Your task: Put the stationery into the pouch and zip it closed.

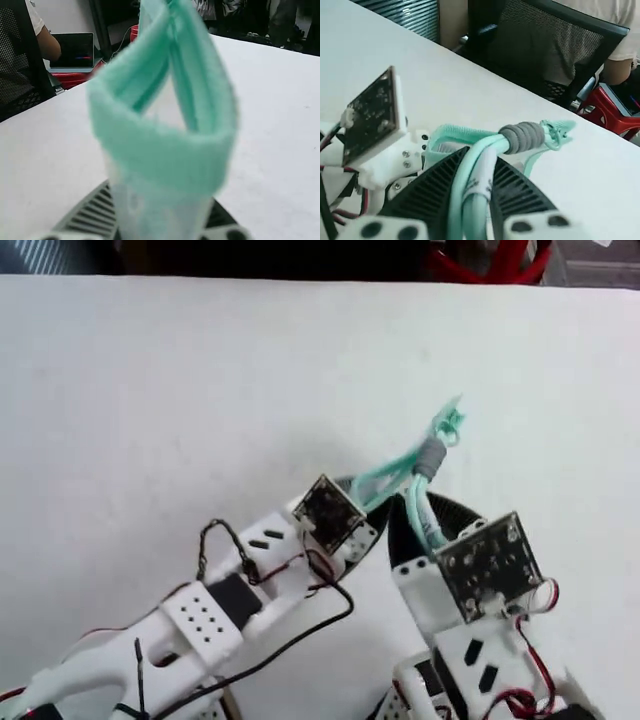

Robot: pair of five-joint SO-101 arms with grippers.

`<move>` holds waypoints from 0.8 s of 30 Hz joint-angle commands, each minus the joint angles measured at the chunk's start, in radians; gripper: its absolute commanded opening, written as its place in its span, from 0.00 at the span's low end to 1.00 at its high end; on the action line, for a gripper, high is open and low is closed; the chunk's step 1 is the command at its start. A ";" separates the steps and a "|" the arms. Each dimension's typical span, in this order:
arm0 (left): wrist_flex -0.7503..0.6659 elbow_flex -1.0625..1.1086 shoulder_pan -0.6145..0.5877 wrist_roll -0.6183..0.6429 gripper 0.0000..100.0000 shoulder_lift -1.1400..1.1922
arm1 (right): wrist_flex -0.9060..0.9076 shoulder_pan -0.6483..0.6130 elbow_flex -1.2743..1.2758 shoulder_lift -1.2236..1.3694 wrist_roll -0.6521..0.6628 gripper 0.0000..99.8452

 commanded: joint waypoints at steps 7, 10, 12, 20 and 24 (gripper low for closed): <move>-0.011 -0.025 0.012 -0.002 0.02 -0.008 | 0.140 -0.042 -0.052 0.004 0.084 0.02; -0.011 -0.025 0.010 -0.002 0.02 -0.008 | 0.202 -0.191 -0.052 0.007 0.087 0.02; -0.011 -0.026 0.008 -0.003 0.02 -0.008 | 0.251 -0.311 -0.055 0.031 0.087 0.02; -0.011 -0.029 0.007 -0.005 0.02 -0.007 | 0.268 -0.449 -0.077 0.128 0.132 0.02; -0.012 -0.029 -0.002 -0.005 0.02 -0.007 | 0.268 -0.467 -0.158 0.134 0.135 0.02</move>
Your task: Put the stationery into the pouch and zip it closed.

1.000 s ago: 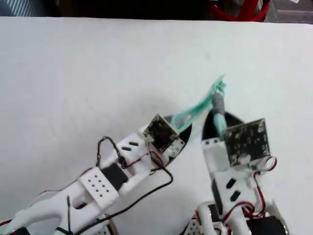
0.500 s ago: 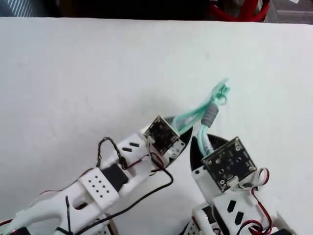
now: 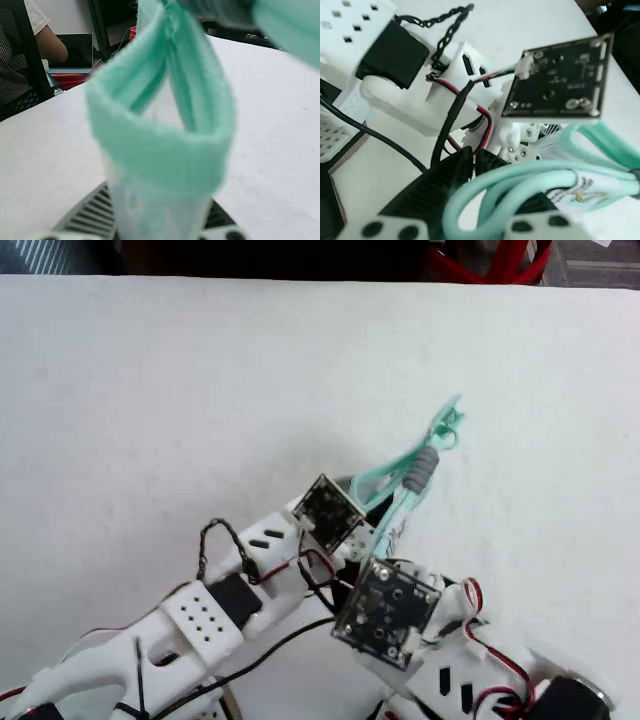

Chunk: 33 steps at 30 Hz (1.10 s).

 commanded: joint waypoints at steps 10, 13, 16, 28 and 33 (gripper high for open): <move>-0.026 -0.103 -0.133 -0.003 0.02 -0.004 | 0.007 -0.145 -0.163 0.105 0.015 0.02; -0.026 -0.112 -0.134 -0.003 0.02 -0.004 | 0.008 -0.151 -0.250 0.133 0.041 0.02; -0.025 -0.103 -0.131 -0.003 0.02 -0.004 | 0.013 -0.134 -0.296 0.116 0.058 0.02; -0.025 -0.094 -0.130 -0.003 0.02 -0.005 | -0.259 0.704 -0.146 -0.041 0.038 0.02; -0.025 -0.068 -0.130 -0.003 0.02 -0.007 | -0.481 0.883 0.054 0.053 -0.129 0.06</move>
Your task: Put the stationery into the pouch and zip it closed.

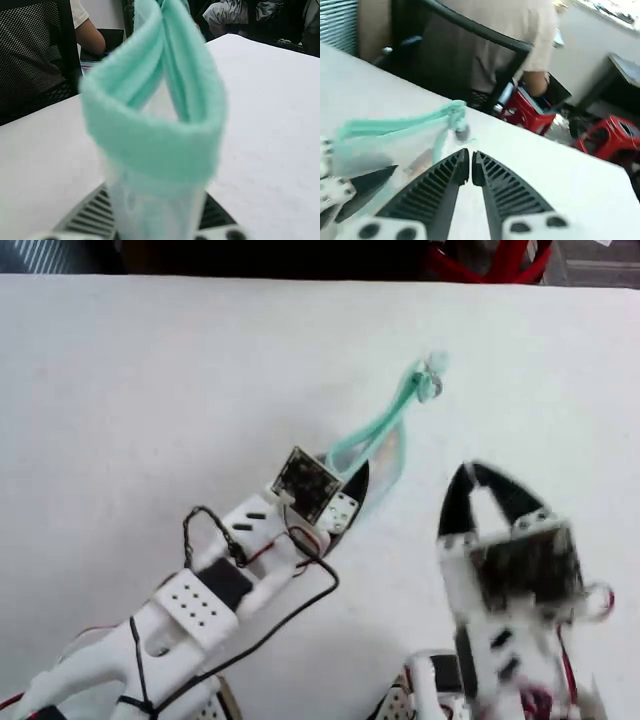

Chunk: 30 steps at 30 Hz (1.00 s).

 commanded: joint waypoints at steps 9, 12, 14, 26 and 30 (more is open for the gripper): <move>-0.017 -0.031 0.039 -0.011 0.02 -0.016 | -0.249 0.041 0.074 0.140 -0.180 0.12; 0.008 -0.031 0.071 -0.043 0.02 -0.016 | -0.213 -0.045 -0.041 0.260 -0.184 0.12; 0.023 -0.031 0.091 -0.068 0.02 -0.019 | -0.142 -0.068 -0.170 0.378 -0.244 0.12; 0.025 -0.031 0.094 -0.074 0.02 -0.015 | 0.366 -0.016 -0.957 1.003 -0.502 0.17; 0.025 -0.031 0.094 -0.074 0.02 -0.015 | 0.374 0.024 -0.967 1.073 -0.494 0.17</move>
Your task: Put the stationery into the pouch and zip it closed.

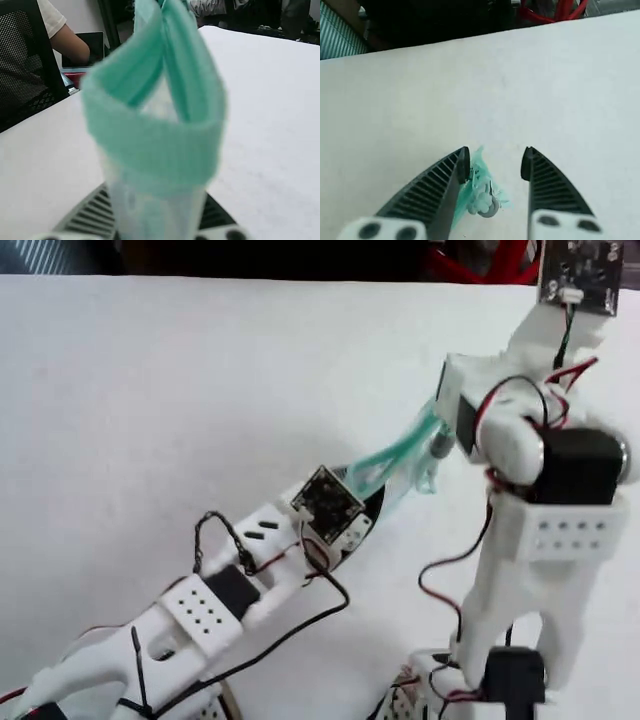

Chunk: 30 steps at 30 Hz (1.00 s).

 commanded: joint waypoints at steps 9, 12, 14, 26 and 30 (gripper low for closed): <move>-0.006 -0.021 0.021 -0.006 0.02 -0.015 | 0.016 -0.001 0.089 0.038 0.138 0.13; -0.006 -0.021 0.021 -0.006 0.02 -0.015 | 0.016 -0.004 0.078 0.031 0.164 0.13; -0.006 -0.021 0.021 -0.006 0.02 -0.015 | 0.016 -0.008 0.074 0.004 0.169 0.16; -0.006 -0.021 0.021 -0.006 0.02 -0.015 | 0.016 -0.101 0.189 -0.085 0.163 0.17; -0.005 -0.021 0.021 -0.006 0.02 -0.015 | 0.015 -0.107 0.187 -0.076 0.161 0.17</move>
